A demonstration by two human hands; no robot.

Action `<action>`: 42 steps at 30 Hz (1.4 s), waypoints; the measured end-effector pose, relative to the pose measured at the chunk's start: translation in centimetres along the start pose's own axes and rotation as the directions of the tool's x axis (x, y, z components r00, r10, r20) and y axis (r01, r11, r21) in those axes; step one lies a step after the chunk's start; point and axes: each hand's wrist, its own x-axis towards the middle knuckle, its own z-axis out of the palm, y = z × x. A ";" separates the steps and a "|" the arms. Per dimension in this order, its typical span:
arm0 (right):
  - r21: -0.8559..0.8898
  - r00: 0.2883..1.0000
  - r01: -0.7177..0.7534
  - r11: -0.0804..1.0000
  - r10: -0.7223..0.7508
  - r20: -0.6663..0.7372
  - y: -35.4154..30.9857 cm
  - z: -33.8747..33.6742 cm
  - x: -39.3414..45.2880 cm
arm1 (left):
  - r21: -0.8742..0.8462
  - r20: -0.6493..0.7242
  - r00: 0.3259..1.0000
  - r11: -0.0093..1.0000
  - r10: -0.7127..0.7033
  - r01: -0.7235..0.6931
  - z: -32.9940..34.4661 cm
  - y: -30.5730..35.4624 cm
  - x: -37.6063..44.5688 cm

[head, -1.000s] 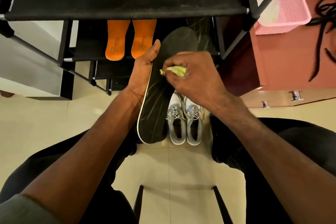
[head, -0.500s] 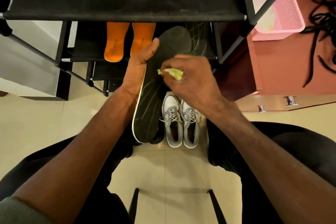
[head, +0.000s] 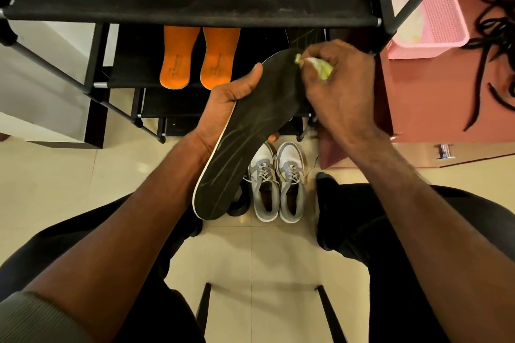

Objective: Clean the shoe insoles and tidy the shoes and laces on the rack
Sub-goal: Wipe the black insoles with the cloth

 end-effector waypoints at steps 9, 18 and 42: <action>-0.025 1.000 0.002 1.000 -0.002 -0.011 -0.8 0.7 -0.7 | 0.033 0.041 0.999 0.999 -0.011 0.010 -0.4 -0.6 0.5; 0.074 0.968 0.200 0.977 -0.209 0.139 -2.5 2.0 -2.7 | -0.119 0.082 0.996 0.992 -0.021 0.031 -0.2 -0.7 0.7; -0.096 0.989 -0.132 0.987 0.125 -0.077 0.9 0.5 -0.1 | 0.112 -0.044 0.998 0.993 0.033 -0.028 0.1 0.6 0.2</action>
